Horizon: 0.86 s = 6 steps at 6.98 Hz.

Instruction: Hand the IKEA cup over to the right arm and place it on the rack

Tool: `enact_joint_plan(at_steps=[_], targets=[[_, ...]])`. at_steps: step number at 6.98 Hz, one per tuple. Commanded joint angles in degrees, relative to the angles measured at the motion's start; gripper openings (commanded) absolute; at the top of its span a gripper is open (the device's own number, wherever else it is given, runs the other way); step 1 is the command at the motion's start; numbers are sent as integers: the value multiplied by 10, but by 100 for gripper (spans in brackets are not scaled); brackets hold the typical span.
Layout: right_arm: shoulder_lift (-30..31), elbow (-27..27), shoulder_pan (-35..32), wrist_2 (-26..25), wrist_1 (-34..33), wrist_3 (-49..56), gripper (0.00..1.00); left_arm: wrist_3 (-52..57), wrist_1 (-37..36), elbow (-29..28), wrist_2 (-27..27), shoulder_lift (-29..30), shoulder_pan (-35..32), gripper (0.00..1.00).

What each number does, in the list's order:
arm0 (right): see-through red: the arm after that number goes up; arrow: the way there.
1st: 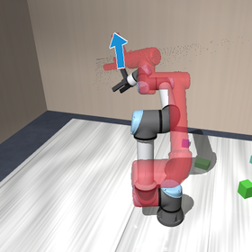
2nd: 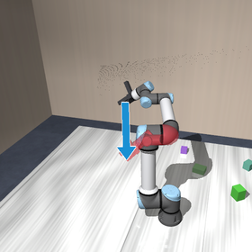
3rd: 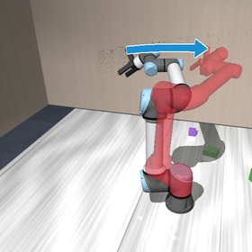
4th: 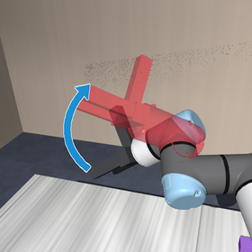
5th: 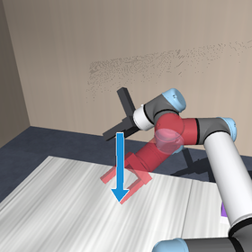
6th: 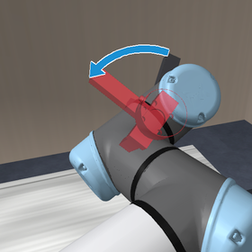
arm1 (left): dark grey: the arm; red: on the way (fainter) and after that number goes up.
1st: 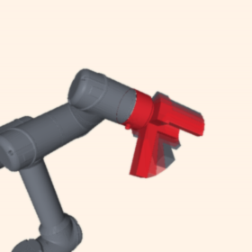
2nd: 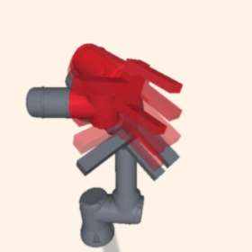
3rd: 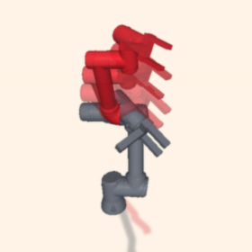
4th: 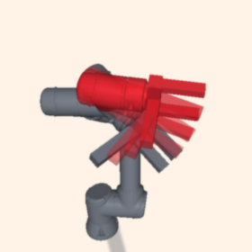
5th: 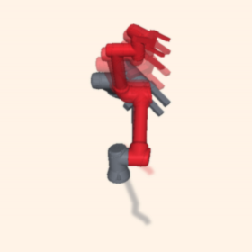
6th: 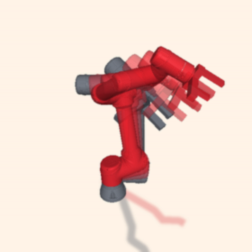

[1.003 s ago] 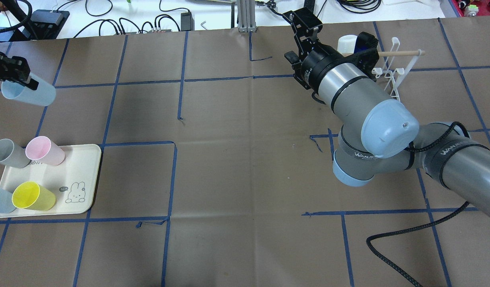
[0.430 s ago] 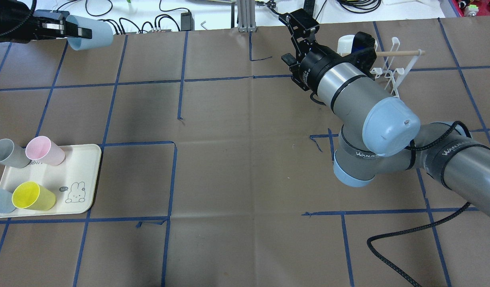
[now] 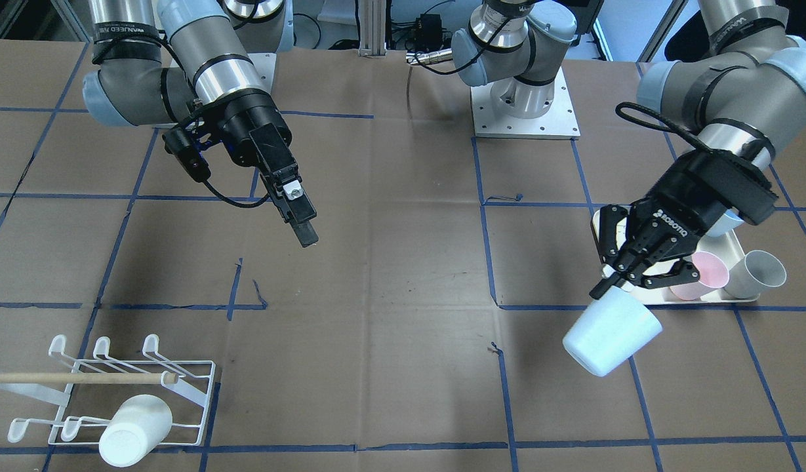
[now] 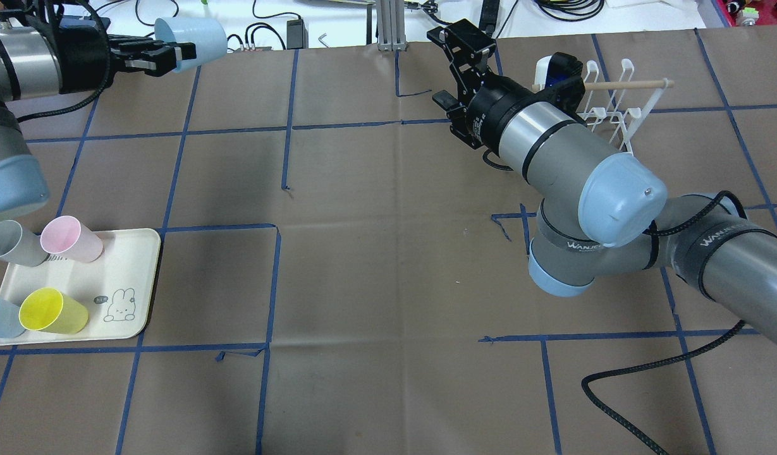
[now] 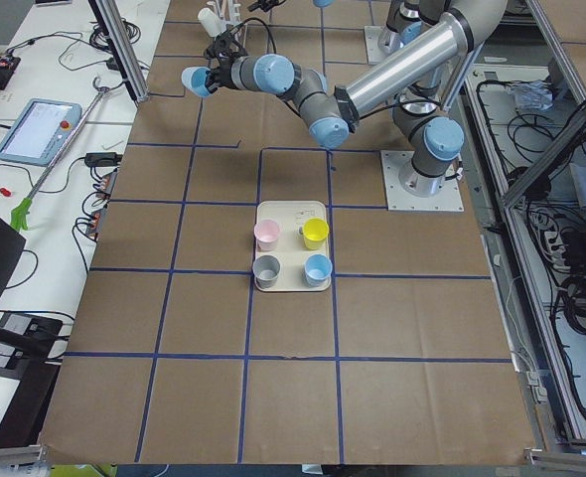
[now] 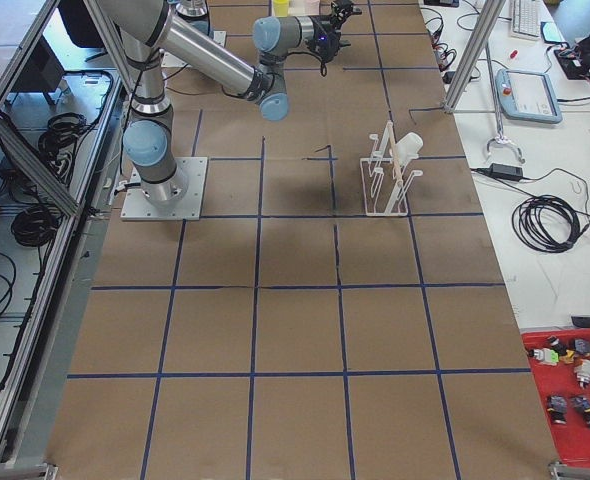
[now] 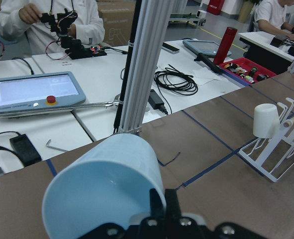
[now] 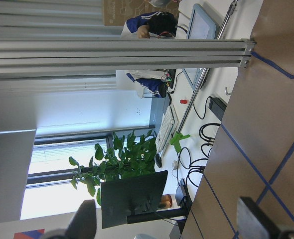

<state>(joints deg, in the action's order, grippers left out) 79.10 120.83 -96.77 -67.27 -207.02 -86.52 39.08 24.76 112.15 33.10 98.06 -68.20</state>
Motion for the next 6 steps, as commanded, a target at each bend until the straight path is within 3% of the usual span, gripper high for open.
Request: enact_joint_plan(at_steps=[1, 2, 3, 6], targets=[[0, -1, 0, -32, 0, 0, 100, 0, -179, 86, -63, 32, -35, 0], [-1, -1, 0, -32, 0, 5, 100, -5, -271, 104, -110, 68, -39, 0], [-1, -2, 0, -32, 0, 6, 100, -30, -326, 107, -119, 87, -43, 1], [-2, -2, 0, -32, 0, 7, 100, -35, -337, 108, -130, 79, -109, 4]])
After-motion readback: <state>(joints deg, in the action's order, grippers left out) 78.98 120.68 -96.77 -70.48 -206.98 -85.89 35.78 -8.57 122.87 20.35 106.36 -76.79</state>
